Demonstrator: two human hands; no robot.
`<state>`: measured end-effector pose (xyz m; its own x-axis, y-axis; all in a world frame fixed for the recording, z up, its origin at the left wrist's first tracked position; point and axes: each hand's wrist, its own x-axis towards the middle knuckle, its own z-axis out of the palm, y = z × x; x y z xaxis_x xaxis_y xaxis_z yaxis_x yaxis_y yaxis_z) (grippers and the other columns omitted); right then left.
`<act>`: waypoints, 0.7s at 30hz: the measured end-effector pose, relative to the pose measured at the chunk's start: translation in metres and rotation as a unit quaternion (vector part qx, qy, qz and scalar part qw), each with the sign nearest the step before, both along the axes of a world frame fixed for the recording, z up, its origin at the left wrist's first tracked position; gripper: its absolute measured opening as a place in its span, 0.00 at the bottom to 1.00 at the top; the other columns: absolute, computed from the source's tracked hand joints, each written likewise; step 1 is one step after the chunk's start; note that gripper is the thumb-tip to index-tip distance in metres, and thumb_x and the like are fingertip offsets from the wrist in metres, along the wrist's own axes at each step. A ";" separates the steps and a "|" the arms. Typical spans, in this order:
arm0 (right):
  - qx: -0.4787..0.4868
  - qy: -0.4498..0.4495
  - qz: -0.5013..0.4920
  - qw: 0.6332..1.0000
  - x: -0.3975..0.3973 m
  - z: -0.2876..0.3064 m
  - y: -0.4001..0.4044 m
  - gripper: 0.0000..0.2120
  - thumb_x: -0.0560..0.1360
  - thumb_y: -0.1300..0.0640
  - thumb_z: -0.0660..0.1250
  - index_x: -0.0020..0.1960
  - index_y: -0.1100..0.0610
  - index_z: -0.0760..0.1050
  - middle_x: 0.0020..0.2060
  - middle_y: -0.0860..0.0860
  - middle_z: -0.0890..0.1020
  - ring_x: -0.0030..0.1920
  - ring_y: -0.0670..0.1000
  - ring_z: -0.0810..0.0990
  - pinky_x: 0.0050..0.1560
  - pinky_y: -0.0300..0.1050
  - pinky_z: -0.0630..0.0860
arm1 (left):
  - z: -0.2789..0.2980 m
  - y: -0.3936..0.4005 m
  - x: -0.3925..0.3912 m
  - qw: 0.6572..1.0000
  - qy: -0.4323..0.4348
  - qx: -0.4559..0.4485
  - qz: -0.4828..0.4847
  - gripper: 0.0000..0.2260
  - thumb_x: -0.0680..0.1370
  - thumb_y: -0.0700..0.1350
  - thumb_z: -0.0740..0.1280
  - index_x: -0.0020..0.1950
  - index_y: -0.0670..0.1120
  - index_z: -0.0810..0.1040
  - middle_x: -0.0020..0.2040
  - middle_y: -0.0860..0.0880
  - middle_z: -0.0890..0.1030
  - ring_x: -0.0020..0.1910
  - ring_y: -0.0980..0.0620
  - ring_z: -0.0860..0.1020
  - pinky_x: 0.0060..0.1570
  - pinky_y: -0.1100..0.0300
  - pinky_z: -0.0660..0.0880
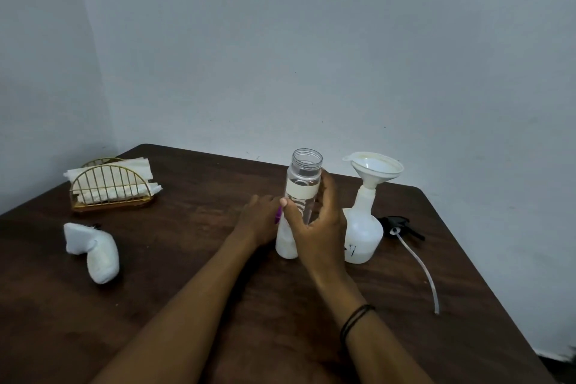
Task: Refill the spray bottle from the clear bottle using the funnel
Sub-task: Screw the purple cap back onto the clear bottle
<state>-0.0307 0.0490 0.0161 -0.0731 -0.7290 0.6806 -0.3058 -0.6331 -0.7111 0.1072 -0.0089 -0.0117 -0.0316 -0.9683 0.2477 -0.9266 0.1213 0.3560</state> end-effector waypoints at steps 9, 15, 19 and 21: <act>0.021 0.003 0.017 1.000 -0.002 -0.004 -0.003 0.37 0.74 0.45 0.73 0.77 0.51 0.61 0.68 0.48 0.77 0.67 0.47 0.76 0.64 0.52 0.77 | 0.007 -0.006 0.005 0.981 0.171 -0.066 0.063 0.21 0.73 0.57 0.70 0.63 0.52 0.76 0.59 0.50 0.79 0.56 0.50 0.78 0.56 0.53 0.77; 0.035 0.007 0.050 0.998 -0.001 -0.002 -0.004 0.35 0.75 0.45 0.71 0.77 0.50 0.61 0.68 0.47 0.77 0.67 0.47 0.77 0.65 0.52 0.76 | 0.057 0.014 0.002 0.832 0.523 -0.181 0.037 0.14 0.74 0.45 0.72 0.59 0.48 0.77 0.55 0.46 0.80 0.53 0.50 0.79 0.49 0.58 0.79; 0.025 0.008 0.064 0.998 0.001 0.000 -0.003 0.32 0.76 0.51 0.72 0.76 0.51 0.63 0.67 0.45 0.78 0.65 0.42 0.77 0.64 0.45 0.77 | 0.076 0.032 -0.011 0.744 0.628 -0.228 -0.015 0.12 0.76 0.43 0.72 0.57 0.52 0.76 0.56 0.46 0.80 0.55 0.50 0.80 0.55 0.53 0.80; 0.023 0.006 0.067 0.998 0.001 0.001 -0.003 0.31 0.77 0.51 0.71 0.77 0.51 0.63 0.67 0.45 0.78 0.65 0.42 0.77 0.64 0.44 0.76 | 0.083 0.040 -0.018 0.707 0.664 -0.239 -0.050 0.11 0.76 0.42 0.73 0.56 0.51 0.76 0.54 0.47 0.80 0.53 0.51 0.81 0.54 0.52 0.80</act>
